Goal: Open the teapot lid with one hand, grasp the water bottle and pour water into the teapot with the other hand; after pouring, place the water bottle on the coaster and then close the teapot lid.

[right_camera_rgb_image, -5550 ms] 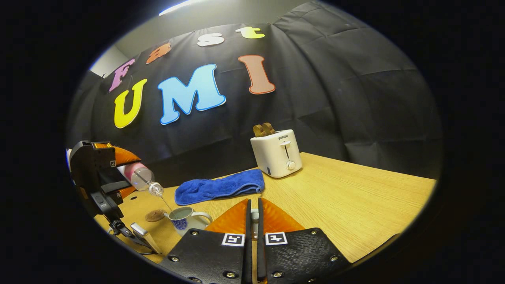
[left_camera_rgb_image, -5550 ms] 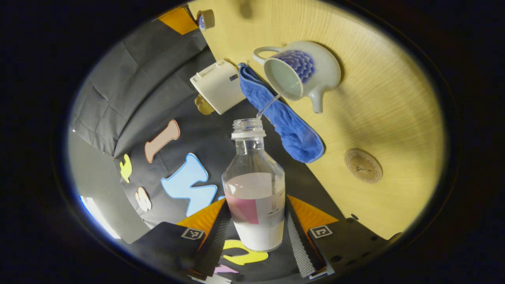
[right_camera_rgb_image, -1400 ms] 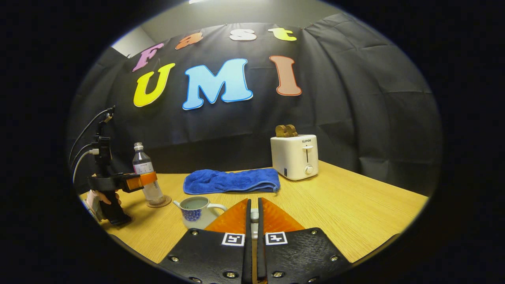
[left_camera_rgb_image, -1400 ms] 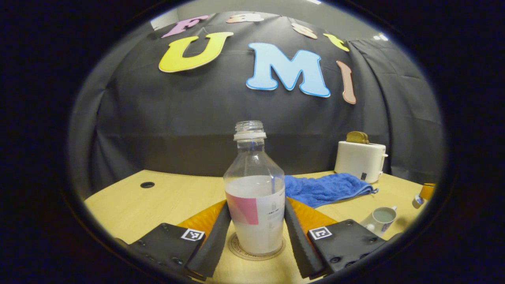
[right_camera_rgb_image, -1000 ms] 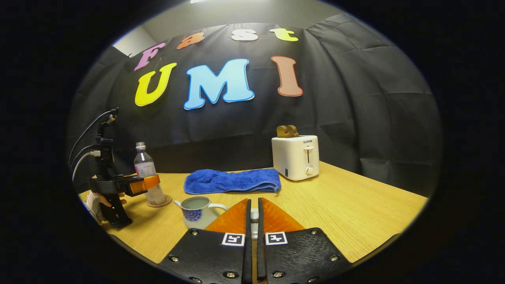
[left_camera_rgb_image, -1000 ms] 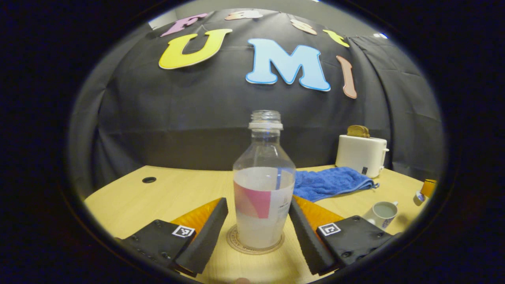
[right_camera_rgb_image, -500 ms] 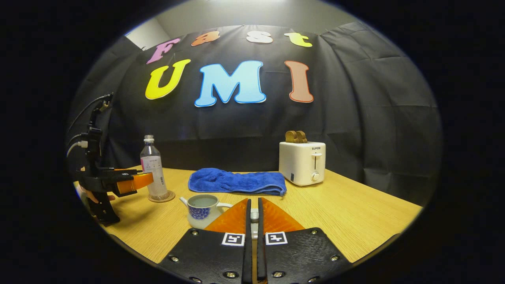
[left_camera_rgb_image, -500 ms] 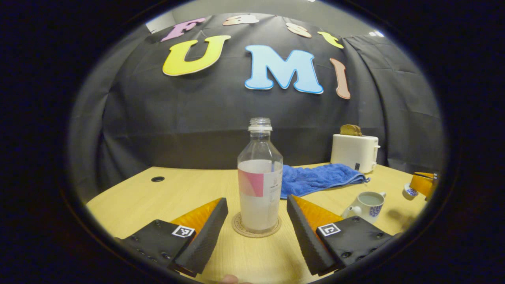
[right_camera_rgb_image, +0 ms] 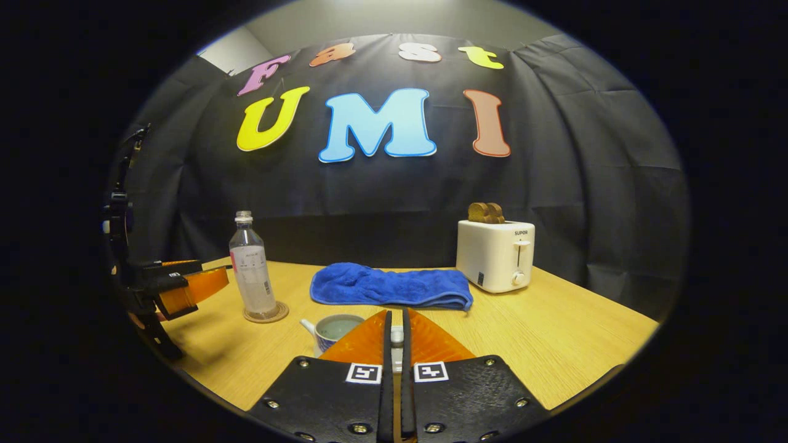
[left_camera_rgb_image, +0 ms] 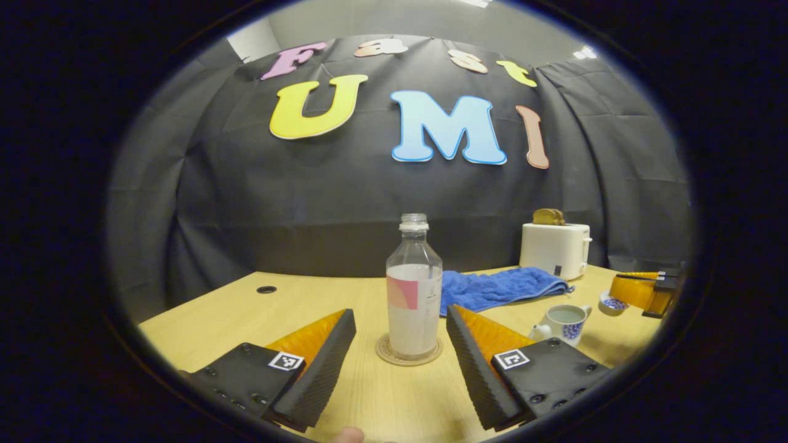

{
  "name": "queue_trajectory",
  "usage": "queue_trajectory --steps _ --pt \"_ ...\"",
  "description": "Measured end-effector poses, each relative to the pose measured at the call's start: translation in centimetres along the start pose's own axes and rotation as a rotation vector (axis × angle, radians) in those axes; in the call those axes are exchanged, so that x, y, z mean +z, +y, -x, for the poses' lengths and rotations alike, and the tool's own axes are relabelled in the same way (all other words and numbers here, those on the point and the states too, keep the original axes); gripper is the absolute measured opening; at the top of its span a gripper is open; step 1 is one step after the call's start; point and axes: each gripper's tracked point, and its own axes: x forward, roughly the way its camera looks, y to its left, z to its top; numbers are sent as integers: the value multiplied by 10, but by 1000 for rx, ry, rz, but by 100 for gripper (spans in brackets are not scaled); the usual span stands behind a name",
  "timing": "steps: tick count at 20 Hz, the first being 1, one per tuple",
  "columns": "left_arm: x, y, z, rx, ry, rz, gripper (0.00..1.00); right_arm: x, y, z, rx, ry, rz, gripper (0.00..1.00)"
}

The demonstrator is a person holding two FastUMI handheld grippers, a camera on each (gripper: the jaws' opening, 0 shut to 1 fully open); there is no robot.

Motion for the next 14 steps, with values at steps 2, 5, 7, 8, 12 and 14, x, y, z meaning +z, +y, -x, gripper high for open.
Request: queue_trajectory --steps 2,5,7,8,12,14 --pt "5 4 3 5 -13 13 100 12 14 -14 10 -13 33 5" --pt "11 14 5 32 -31 6 100 15 32 -34 26 -3 60 5" --pt "14 21 7 50 -43 -2 100 9 47 -41 60 16 47 5" --pt "17 22 8 53 -48 2 100 4 50 -43 71 28 37 5" --pt "13 25 7 58 -39 4 100 -7 48 -48 65 60 1 5" --pt "12 23 7 56 -35 2 100 -10 45 -49 58 67 -9 5"
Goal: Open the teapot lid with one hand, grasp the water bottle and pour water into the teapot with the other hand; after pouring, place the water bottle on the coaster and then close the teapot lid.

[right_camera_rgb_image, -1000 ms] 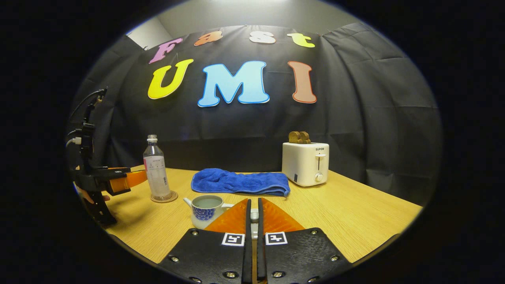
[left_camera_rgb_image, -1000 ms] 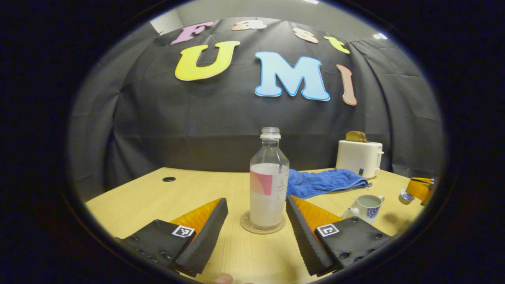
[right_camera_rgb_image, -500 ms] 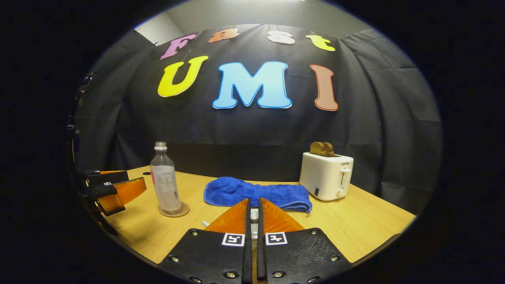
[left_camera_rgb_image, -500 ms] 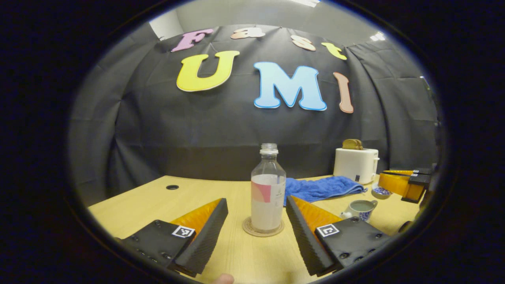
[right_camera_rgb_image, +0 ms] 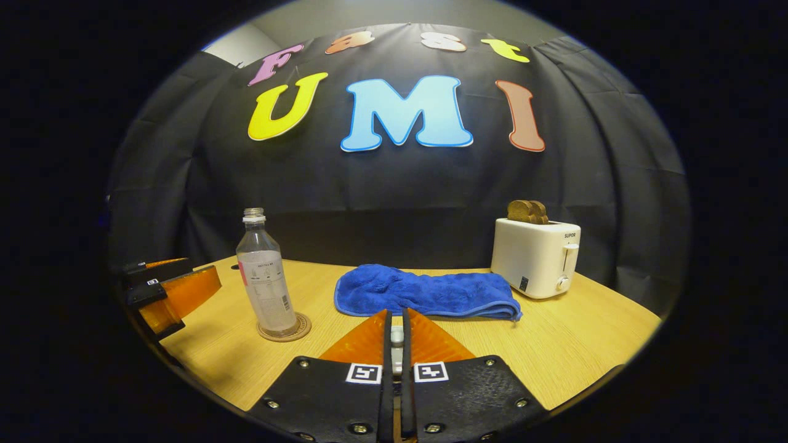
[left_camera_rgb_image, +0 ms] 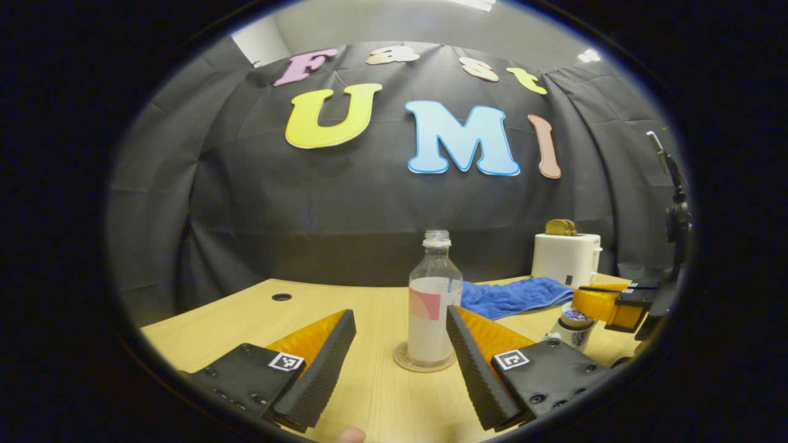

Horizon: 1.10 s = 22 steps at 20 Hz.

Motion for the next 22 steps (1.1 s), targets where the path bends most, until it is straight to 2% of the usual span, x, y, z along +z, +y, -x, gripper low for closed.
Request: queue_trajectory --steps 11,13,16,19,22 --pt "-8 4 -3 6 23 -7 100 -12 4 0 9 42 -6 5" --pt "-7 6 -3 7 19 -2 100 -13 5 2 19 53 -5 10" --pt "-6 9 -2 14 15 4 100 -2 1 10 16 8 -23 15" --pt "-6 11 -2 16 10 20 100 11 -6 19 -9 -44 -35 16" --pt "0 16 0 30 -5 8 100 4 -5 37 -21 -45 -29 16"
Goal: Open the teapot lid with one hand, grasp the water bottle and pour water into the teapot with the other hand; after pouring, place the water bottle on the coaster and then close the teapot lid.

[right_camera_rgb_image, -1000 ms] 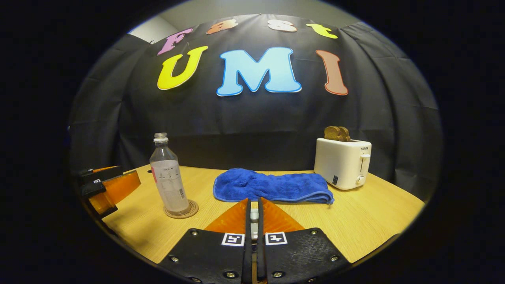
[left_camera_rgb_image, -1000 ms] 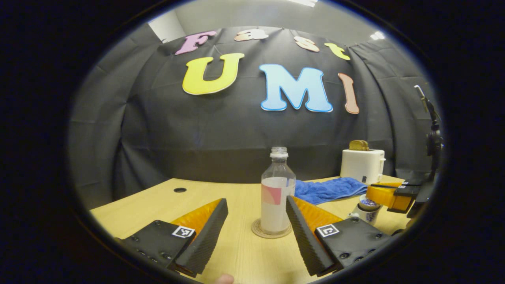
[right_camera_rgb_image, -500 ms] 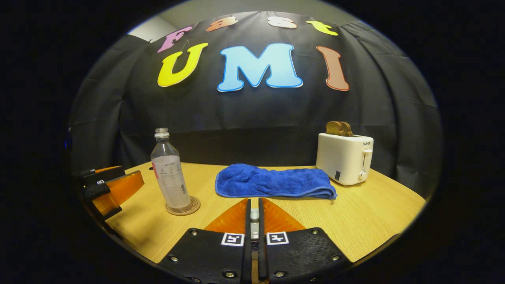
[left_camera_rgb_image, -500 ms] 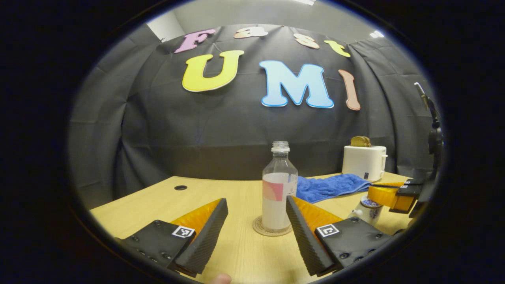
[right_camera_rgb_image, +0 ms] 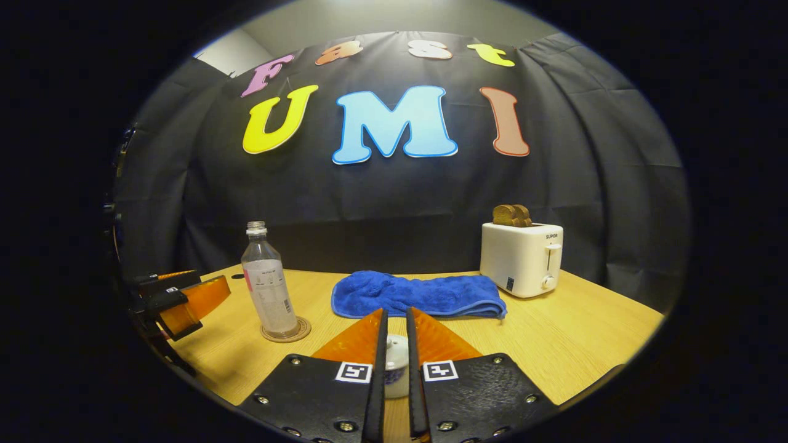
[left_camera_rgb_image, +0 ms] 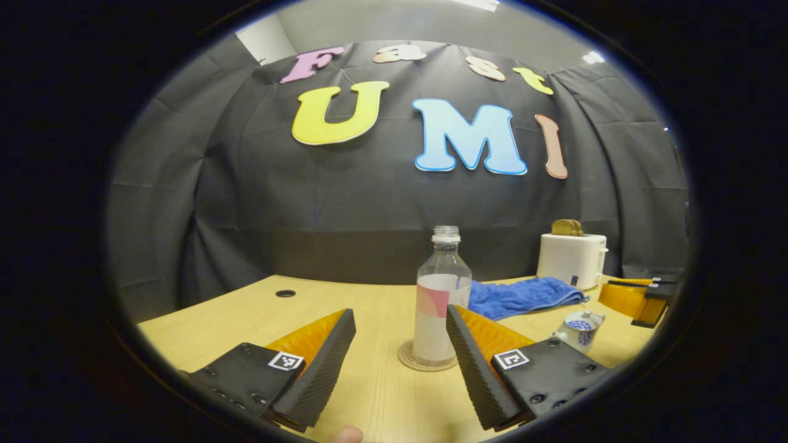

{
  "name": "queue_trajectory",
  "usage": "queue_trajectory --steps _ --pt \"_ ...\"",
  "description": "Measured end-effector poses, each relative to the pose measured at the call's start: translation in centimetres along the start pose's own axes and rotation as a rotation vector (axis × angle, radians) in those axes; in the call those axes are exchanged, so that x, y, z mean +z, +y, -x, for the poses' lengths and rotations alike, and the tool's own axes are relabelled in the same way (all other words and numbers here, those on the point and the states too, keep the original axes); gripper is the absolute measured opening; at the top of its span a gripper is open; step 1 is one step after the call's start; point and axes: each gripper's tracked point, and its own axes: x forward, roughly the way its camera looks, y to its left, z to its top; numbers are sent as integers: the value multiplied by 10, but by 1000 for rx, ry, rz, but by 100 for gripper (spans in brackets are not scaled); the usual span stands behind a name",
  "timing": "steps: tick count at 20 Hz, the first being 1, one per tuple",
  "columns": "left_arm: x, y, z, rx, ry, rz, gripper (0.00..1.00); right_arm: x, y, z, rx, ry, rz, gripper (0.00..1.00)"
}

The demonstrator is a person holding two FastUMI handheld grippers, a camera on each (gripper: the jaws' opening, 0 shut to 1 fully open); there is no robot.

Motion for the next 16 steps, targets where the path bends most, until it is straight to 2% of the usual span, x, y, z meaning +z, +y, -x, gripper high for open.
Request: queue_trajectory --steps 5,8,13,16 --pt "12 -14 12 -32 -33 -7 100 -2 18 40 9 -14 39 16" --pt "5 -17 34 -36 -11 8 100 0 26 59 17 -31 76 16" --pt "3 -16 80 -7 -18 -22 100 -3 37 69 30 -42 64 16" --pt "1 -29 100 -28 -25 -44 100 -18 45 68 54 -6 53 16"
